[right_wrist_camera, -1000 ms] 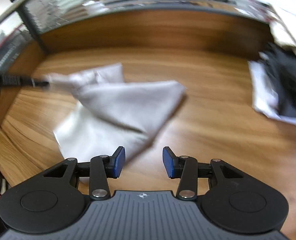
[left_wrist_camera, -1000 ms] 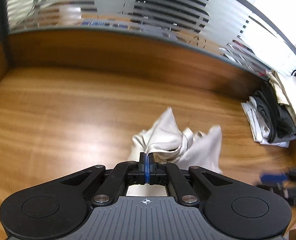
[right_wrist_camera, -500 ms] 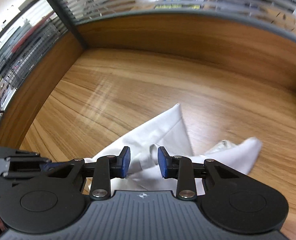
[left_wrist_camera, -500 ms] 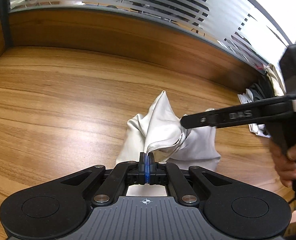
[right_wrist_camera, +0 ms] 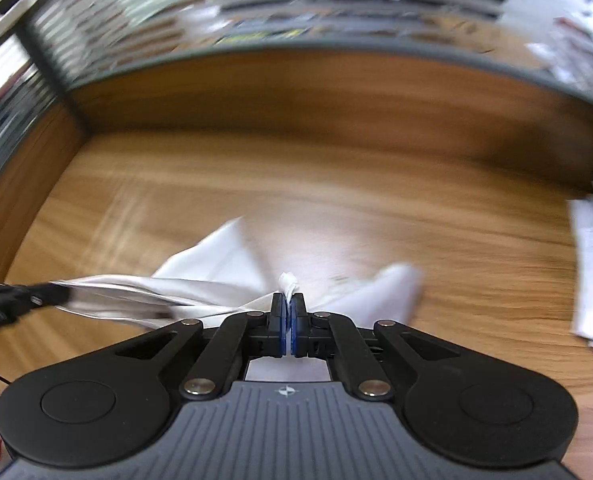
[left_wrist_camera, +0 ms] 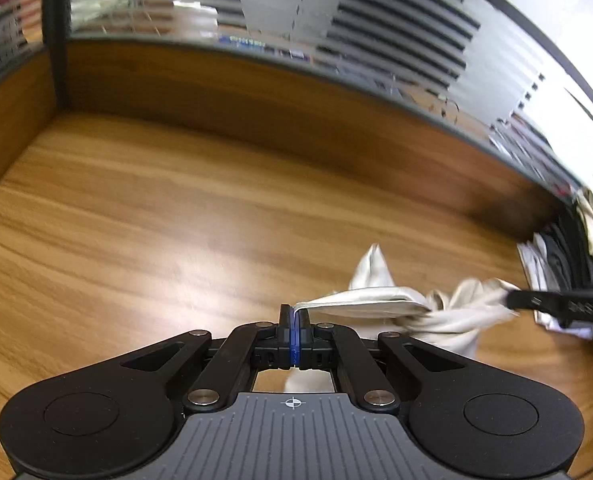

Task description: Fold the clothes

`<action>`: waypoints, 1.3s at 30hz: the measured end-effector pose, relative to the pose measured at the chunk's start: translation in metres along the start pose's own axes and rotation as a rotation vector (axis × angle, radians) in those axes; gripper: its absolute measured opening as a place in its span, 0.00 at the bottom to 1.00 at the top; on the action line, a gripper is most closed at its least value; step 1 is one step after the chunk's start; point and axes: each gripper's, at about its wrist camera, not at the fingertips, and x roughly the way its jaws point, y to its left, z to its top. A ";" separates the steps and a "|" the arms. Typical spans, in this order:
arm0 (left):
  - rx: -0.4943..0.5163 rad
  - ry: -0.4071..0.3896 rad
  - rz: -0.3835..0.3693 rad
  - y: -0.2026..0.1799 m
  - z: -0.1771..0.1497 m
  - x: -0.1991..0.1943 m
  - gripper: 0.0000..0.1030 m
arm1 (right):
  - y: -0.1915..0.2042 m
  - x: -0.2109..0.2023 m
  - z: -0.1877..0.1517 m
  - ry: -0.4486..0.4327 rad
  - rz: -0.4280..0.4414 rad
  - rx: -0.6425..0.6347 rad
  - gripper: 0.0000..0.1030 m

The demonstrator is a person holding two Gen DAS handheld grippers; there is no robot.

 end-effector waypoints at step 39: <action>0.552 -0.493 -0.261 -0.228 0.182 -0.179 0.02 | -0.080 -0.409 0.127 -0.789 -0.314 -0.104 0.02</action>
